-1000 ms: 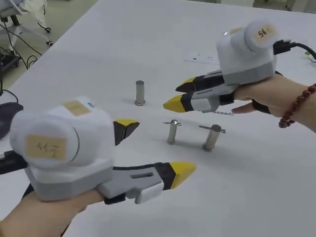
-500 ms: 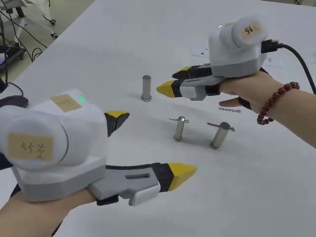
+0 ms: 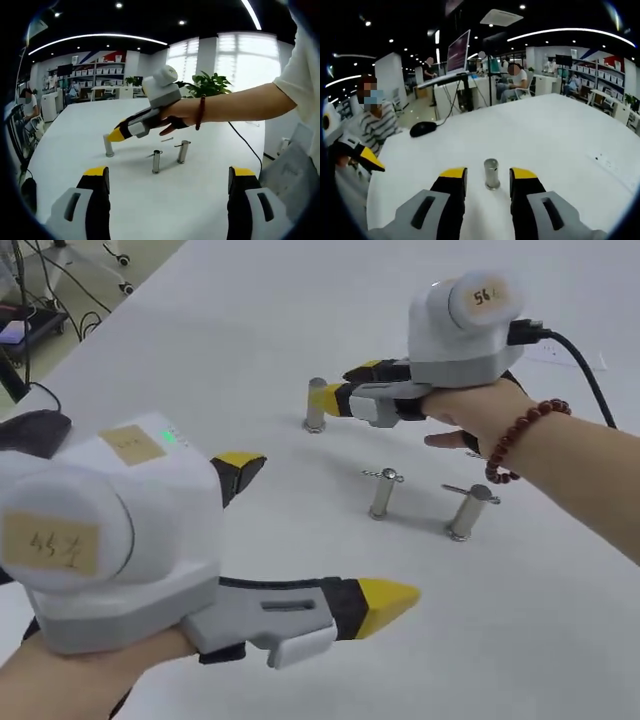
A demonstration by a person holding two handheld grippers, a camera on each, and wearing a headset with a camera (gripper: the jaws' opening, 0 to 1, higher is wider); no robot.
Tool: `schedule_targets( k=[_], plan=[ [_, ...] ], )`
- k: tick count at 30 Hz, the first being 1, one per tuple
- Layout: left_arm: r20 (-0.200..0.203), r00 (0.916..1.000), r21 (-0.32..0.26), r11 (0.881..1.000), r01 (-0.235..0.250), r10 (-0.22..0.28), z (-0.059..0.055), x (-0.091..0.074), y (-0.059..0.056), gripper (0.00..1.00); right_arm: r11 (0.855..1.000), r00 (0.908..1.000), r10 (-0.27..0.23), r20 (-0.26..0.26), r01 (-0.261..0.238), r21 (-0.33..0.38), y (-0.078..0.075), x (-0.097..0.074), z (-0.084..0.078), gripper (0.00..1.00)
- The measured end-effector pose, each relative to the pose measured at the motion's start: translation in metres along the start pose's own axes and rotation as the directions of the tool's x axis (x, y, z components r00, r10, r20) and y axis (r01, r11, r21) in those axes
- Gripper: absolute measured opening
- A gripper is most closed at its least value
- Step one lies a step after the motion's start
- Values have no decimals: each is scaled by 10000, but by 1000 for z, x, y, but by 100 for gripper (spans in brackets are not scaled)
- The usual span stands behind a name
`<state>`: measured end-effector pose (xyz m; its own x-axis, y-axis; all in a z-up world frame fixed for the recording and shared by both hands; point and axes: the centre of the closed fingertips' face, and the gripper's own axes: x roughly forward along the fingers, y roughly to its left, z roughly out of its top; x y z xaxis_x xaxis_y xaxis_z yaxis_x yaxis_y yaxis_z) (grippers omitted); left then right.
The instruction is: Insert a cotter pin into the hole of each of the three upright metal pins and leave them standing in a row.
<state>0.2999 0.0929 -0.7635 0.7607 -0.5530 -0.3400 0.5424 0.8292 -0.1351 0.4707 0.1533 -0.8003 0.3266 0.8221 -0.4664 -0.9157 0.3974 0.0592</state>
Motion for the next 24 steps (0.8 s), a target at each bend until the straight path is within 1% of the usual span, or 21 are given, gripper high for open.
schedule_targets(
  k=[4,6,9,13,16,20,24],
  plan=[
    [-122,9999,118,9999,-97,98,-2,-1,3,99,9999,10000,-30,-28,29,-100,-1,11,-2,32],
    [-165,9998,84,9999,-148,149,-3,0,4,99,10000,10000,-60,-13,60,-54,-2,13,-2,29],
    [-163,9997,50,9998,-194,194,-3,0,4,99,9998,9998,-195,-35,195,18,-7,21,-3,27],
    [-228,9996,82,9999,-144,146,-4,0,2,99,9997,9997,-224,-28,225,78,-8,24,-4,26],
    [-325,9994,107,9999,-132,136,-6,2,0,98,9990,9987,-456,-205,455,-40,-11,25,-8,24],
    [-388,9992,178,9998,-7,14,-7,2,-4,98,9990,9990,-417,-142,419,133,-12,27,-7,22],
    [-395,9992,179,9998,-34,41,-7,2,-3,98,9986,9987,-498,-82,499,158,-11,27,-7,16]
  ],
)
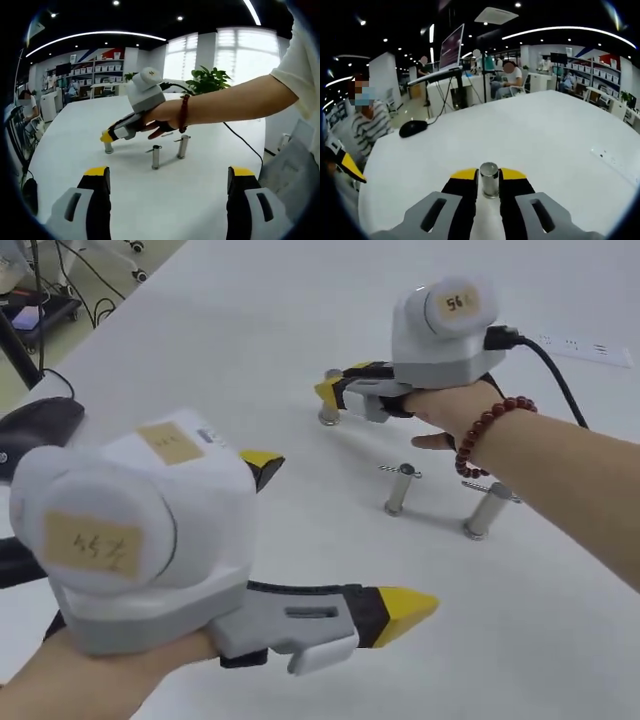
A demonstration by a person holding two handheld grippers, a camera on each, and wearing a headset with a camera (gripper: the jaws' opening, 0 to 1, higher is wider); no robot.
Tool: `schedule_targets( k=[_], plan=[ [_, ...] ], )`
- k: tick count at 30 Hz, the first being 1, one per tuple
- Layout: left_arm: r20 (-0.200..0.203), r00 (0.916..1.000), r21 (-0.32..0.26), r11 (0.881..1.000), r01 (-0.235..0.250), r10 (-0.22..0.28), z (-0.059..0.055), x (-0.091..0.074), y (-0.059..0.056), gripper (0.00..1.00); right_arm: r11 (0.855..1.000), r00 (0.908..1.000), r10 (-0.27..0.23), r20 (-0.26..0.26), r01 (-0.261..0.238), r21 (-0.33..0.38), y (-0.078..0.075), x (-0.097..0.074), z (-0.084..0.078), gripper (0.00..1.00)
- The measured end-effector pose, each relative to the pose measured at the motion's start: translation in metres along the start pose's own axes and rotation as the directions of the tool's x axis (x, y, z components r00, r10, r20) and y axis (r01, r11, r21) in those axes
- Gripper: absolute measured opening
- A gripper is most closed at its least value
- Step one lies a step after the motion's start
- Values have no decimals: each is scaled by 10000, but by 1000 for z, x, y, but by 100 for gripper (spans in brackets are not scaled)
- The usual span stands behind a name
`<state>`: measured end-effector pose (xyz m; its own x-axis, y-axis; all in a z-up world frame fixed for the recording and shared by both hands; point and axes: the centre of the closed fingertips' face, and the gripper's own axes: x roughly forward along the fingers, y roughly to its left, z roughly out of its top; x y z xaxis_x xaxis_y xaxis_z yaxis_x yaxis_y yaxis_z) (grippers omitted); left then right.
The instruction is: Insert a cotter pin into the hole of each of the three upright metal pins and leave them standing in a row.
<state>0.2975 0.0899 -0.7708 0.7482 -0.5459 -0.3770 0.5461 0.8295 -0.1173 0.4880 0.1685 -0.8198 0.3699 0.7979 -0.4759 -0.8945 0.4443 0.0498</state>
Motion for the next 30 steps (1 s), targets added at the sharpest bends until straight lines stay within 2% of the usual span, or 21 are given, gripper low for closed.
schedule_targets(
  k=[8,16,22,26,30],
  plan=[
    [-31,9999,-201,9997,-109,109,-1,0,5,96,9997,10000,-36,14,35,258,-1,0,0,15],
    [-17,9999,-13,9999,-114,114,-1,0,4,96,9991,9997,-237,-112,241,357,0,-1,0,14],
    [-4,9999,76,9998,-163,163,0,0,5,97,9998,9995,24,-314,-18,202,9,-2,-2,13],
    [35,9998,130,9997,-213,213,1,-1,6,97,9996,9985,227,-490,-236,-179,19,-5,-4,13],
    [68,9996,162,9995,-264,263,2,-2,7,97,9988,9978,405,-519,-418,-236,29,-11,-3,13]
  ],
)
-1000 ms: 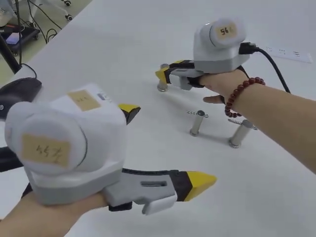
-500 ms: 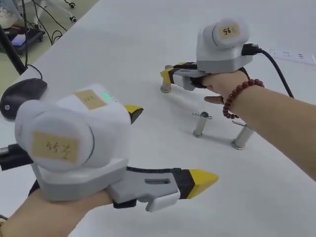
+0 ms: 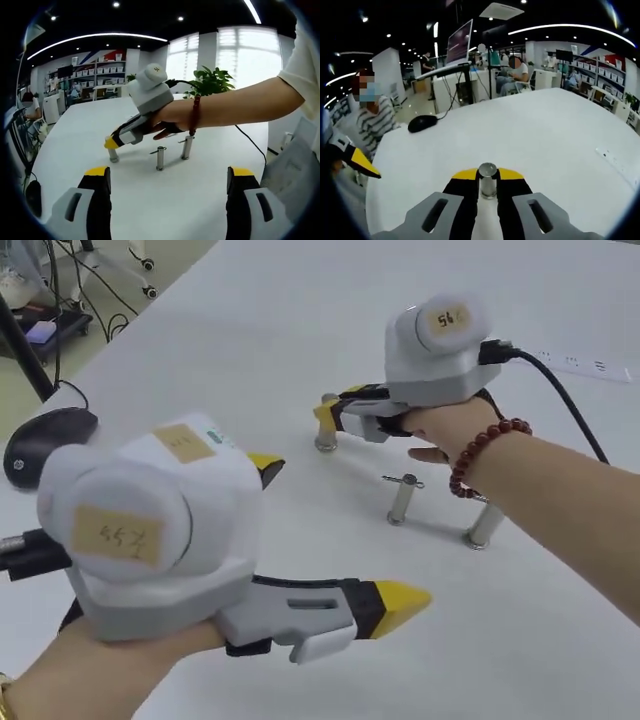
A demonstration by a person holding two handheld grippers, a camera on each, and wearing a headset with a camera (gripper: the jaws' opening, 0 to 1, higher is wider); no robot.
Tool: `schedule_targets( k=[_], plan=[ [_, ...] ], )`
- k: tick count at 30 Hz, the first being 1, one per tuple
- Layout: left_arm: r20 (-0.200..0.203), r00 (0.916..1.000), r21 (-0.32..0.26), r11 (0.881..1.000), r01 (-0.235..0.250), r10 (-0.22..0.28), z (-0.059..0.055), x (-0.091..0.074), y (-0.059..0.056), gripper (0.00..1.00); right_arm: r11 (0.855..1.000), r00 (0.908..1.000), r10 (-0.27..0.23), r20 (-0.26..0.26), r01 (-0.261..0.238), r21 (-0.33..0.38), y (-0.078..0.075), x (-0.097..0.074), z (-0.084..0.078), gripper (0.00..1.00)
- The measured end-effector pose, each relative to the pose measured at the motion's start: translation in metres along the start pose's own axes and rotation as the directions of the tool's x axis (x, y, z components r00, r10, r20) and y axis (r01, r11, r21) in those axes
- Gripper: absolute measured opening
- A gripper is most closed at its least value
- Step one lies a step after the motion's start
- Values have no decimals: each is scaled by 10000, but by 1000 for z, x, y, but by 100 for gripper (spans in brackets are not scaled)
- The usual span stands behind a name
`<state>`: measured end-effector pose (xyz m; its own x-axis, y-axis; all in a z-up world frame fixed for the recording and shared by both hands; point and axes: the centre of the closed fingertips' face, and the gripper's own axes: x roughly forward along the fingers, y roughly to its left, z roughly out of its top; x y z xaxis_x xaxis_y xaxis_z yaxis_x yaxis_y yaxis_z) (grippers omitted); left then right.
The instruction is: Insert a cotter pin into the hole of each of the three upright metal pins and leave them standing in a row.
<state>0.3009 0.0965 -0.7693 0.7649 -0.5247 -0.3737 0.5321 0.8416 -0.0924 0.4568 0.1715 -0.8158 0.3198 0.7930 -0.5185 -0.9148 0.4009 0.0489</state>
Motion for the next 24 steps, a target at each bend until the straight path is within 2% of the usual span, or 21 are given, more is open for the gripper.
schedule_targets(
  k=[9,14,24],
  plan=[
    [76,10000,126,9999,-29,28,3,-2,1,96,9985,9989,454,-103,-456,-297,27,-16,-1,13],
    [61,10000,155,9999,-33,32,3,-3,1,96,9961,9968,761,-224,-770,-430,42,-25,-7,13],
    [161,9999,71,10000,-41,39,6,-6,1,96,9923,9936,1083,-318,-1099,-568,65,-42,-15,13]
  ],
)
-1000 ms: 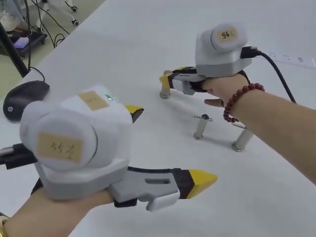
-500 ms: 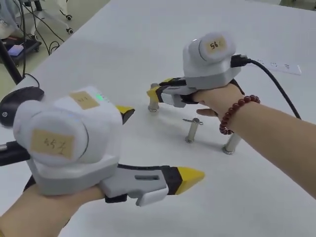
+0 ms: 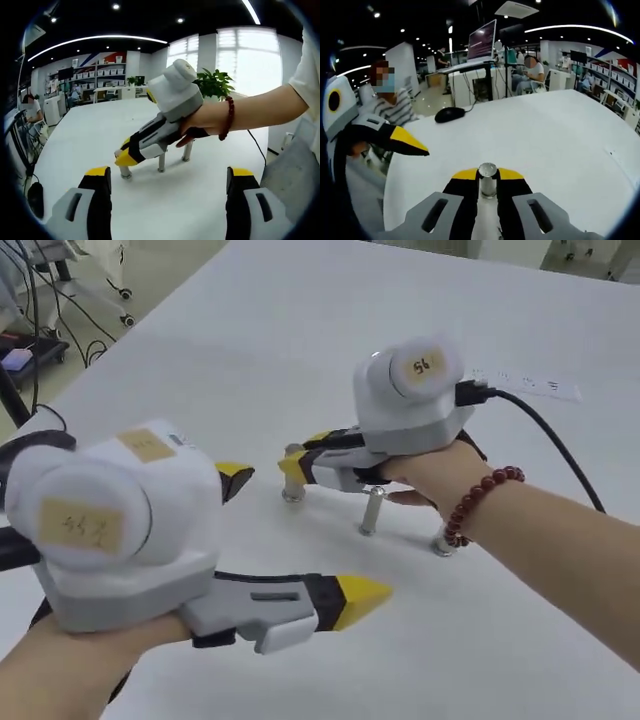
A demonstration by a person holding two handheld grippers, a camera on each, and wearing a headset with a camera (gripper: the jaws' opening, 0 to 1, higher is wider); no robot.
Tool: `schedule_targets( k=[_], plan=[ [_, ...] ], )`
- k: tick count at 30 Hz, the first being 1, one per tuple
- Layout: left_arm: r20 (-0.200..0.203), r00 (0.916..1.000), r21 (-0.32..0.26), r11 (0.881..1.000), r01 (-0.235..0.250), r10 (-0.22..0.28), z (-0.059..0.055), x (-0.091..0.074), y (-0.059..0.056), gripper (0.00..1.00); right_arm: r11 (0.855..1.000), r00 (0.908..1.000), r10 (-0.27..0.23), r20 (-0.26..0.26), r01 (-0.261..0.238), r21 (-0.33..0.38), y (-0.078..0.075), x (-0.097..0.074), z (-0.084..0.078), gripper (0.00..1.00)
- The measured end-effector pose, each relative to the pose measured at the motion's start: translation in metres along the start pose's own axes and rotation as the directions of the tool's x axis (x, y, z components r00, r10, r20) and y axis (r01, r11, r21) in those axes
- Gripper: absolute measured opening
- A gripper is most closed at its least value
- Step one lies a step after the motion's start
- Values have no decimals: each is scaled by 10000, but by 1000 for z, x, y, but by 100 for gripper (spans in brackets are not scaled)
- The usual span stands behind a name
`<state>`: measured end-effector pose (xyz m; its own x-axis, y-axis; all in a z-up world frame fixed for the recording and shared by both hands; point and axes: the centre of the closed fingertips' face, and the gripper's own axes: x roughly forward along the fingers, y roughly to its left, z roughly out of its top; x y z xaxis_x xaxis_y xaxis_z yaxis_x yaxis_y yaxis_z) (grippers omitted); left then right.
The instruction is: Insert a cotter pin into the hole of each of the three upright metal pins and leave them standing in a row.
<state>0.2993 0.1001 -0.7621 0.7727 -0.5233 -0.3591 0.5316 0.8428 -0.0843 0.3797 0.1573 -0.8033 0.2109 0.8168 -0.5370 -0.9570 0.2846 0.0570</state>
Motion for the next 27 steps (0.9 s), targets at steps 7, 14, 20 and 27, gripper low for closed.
schedule_targets(
  k=[7,14,20,27],
  plan=[
    [15,10000,33,10000,0,0,1,-1,-1,96,9998,9999,125,-63,-126,-123,9,-9,-8,13],
    [37,9999,81,9999,105,-106,1,-1,-3,96,9997,9997,232,-46,-233,-81,19,-22,-16,13],
    [41,9998,116,9998,178,-178,2,0,-5,95,9996,9996,256,-79,-257,-91,22,-31,-25,13],
    [132,9995,46,9996,293,-293,3,0,-8,95,10000,9999,71,-79,-71,-14,23,-45,-34,13]
  ],
)
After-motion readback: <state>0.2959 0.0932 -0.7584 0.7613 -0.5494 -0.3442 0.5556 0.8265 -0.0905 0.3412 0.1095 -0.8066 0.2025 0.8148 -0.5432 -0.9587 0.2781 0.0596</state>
